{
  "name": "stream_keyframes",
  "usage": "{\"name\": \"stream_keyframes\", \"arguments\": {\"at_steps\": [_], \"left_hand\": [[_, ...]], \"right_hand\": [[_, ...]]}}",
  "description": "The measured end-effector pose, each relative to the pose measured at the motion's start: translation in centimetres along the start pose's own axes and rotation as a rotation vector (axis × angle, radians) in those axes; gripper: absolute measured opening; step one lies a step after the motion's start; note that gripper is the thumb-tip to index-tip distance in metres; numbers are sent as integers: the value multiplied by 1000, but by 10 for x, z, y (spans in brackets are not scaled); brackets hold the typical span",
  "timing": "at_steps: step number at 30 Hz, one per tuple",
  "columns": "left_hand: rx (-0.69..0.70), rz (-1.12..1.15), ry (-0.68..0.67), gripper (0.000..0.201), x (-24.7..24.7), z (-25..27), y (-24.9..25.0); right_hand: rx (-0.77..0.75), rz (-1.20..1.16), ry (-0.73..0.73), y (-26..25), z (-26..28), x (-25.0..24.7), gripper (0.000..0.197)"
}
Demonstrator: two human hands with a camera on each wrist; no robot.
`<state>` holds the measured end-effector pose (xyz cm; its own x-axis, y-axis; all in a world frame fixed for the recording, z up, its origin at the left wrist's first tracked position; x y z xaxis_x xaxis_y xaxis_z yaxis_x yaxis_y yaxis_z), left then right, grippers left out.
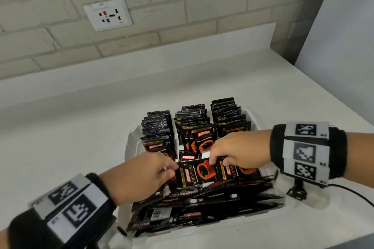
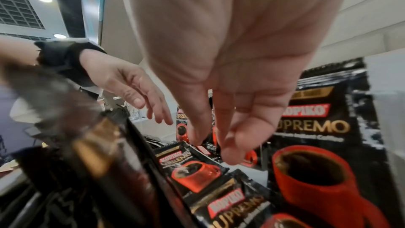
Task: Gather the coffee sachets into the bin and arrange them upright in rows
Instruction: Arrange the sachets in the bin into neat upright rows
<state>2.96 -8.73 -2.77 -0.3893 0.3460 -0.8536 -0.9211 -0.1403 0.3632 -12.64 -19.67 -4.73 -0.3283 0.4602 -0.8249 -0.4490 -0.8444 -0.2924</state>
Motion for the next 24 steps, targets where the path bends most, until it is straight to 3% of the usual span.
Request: {"name": "stream_keyframes", "arguments": {"at_steps": [8,13,19,24], "left_hand": [[-84,-133,-197,49,28,-23,7],[-121,-186,-224,55,40,-31,9],[-214,-24,-151,50,41,-34,11],[-341,327,-66,42,32,-36,6]], "right_hand": [[-91,59,-34,-17,-21,4,40],[-76,94,-84,-20,-27,4,44],[-72,156,-170,-24,-30,6,52],[-67,198,-204,-27,-32,4,48]]}}
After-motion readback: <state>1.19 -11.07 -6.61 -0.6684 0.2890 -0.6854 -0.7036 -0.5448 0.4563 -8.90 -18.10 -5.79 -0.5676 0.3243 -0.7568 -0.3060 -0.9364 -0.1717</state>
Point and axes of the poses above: each hand's wrist, its own z-axis away from the middle knuckle, its own x-axis out of the palm, y = z × x, the point moved 3 cm from there along -z, towards the middle knuckle, and after that the axes turned 5 degrees about y, right-handed, at the moved point
